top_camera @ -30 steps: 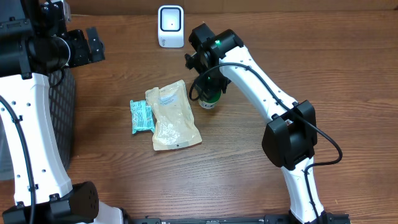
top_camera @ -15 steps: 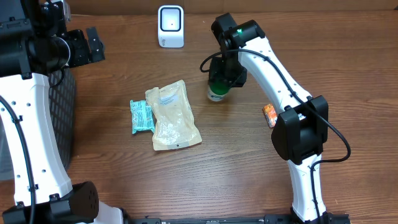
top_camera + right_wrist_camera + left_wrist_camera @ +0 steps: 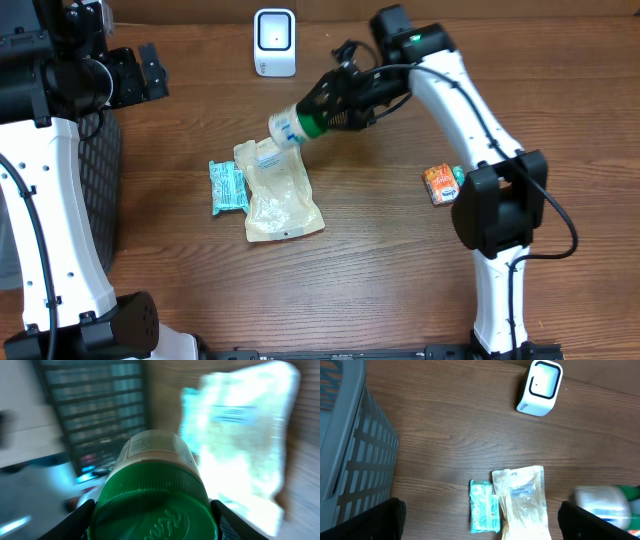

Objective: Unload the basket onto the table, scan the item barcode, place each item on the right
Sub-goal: 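Carry the jar with the right gripper to the white scanner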

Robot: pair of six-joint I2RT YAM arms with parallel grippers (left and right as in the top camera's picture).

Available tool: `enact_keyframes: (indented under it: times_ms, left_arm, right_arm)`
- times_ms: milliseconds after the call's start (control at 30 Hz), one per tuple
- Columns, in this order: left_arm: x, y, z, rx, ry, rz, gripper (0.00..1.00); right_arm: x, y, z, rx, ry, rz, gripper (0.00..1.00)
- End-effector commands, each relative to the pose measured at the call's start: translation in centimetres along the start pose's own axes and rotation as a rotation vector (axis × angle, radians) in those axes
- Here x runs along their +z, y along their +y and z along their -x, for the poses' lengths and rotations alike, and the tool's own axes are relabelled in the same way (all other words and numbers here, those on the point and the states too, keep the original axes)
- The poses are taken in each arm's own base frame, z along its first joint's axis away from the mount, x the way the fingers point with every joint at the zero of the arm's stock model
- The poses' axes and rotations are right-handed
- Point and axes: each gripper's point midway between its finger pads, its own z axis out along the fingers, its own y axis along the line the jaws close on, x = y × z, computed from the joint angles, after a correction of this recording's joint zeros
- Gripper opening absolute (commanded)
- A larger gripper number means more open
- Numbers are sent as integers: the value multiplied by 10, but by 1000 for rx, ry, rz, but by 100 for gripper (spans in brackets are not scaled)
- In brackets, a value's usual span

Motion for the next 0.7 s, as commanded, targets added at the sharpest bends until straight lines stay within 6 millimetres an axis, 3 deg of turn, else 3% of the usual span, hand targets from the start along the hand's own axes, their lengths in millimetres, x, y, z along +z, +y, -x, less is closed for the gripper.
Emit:
enact_keyframes:
  times_ms: [0, 233, 500, 667]
  left_arm:
    - [1, -3, -1, 28, 2, -5, 99]
    - [1, -3, -1, 28, 2, -5, 100]
    - [1, -3, -1, 28, 2, -5, 100]
    - [1, -3, -1, 28, 2, -5, 100]
  right_arm:
    - [-47, 81, -22, -160, -10, 271, 20]
    - [-82, 102, -31, -226, -87, 262, 21]
    - [-84, 99, -30, -242, -133, 162, 20]
    - [-78, 81, -22, -236, -168, 42, 18]
